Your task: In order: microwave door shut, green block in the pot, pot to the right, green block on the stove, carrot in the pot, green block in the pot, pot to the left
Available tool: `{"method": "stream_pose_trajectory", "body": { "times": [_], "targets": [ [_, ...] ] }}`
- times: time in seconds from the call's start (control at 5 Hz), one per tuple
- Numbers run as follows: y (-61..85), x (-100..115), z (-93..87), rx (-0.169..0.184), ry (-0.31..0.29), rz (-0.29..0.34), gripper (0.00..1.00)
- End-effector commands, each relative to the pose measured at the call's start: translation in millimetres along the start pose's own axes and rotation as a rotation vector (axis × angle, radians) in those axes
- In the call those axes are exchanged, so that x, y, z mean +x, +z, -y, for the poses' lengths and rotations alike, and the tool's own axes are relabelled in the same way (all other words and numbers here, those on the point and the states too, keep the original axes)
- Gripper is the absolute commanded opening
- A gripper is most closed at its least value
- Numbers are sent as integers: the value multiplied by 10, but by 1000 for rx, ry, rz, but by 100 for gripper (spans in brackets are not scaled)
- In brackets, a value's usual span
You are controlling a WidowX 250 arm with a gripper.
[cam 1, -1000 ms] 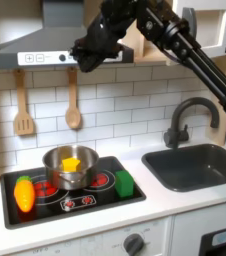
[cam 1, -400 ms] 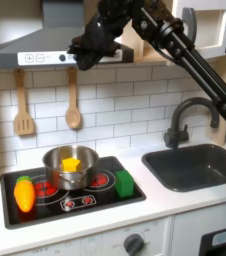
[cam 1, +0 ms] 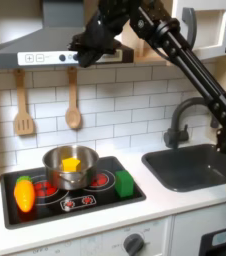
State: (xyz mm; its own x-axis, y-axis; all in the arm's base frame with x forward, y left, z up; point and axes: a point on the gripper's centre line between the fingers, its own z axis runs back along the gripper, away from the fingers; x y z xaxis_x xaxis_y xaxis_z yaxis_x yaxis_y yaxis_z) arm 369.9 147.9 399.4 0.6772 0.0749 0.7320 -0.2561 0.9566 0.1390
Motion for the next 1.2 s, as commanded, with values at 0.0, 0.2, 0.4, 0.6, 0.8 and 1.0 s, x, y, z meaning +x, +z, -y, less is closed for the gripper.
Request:
{"method": "stream_pose_trajectory", "body": {
  "times": [0.0, 0.2, 0.4, 0.6, 0.8, 1.0],
  "targets": [
    [-49, 30, 0, -3, -2, -2, 0],
    [-83, 57, 3, -5, -6, 0, 0],
    [-119, 77, 13, -8, -11, -1, 0],
    [-143, 102, 27, -16, -10, 0, 0],
    [-170, 111, 32, -20, -13, -4, 0],
    [-181, 119, 75, -31, -18, -4, 0]
  ]
}}
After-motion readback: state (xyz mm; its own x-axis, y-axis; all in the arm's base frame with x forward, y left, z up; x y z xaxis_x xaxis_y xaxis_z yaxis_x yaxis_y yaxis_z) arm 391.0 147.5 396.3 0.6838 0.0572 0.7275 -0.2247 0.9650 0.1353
